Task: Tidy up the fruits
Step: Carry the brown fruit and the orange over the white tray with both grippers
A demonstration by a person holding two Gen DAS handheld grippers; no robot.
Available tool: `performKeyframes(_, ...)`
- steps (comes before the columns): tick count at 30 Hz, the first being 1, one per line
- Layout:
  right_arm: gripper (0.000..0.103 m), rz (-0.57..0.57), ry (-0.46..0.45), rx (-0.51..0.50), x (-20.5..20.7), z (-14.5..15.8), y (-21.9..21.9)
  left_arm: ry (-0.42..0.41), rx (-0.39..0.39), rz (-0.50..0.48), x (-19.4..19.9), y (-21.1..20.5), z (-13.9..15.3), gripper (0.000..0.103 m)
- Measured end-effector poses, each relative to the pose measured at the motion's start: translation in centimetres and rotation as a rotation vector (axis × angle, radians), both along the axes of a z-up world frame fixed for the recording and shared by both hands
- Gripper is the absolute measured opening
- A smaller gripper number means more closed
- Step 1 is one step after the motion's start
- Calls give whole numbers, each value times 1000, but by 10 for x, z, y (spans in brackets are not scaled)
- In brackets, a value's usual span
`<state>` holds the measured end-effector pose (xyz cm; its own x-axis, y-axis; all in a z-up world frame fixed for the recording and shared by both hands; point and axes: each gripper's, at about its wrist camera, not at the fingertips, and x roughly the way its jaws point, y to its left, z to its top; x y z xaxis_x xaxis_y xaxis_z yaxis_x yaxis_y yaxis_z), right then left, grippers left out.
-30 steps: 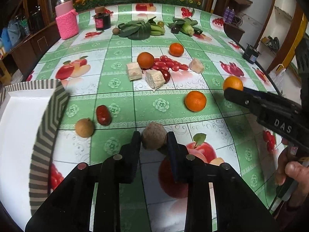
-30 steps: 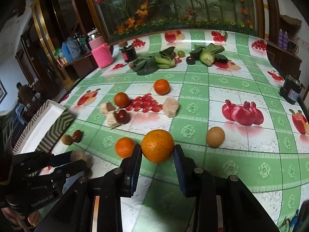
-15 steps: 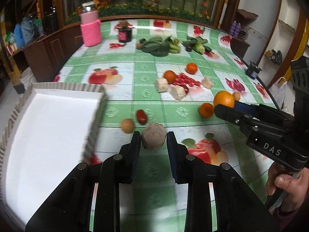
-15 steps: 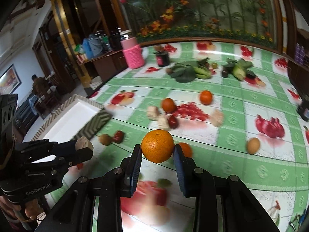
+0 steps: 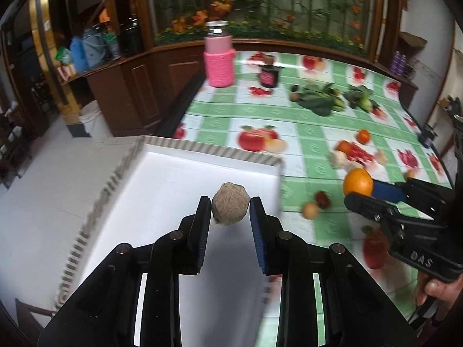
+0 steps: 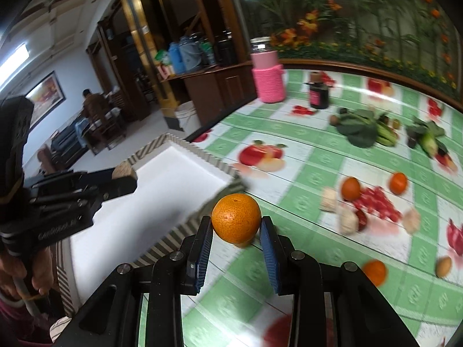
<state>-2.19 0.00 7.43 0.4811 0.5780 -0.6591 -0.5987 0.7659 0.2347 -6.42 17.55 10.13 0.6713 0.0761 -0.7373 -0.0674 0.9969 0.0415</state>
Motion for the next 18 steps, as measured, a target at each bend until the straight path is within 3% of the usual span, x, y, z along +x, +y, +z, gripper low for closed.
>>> performKeyframes(8, 33, 92, 0, -33, 13, 1, 54, 63, -40, 85, 22, 44, -16, 27)
performKeyframes(18, 33, 183, 45, -94, 29, -17, 104, 168, -102, 133, 41, 64, -47, 27)
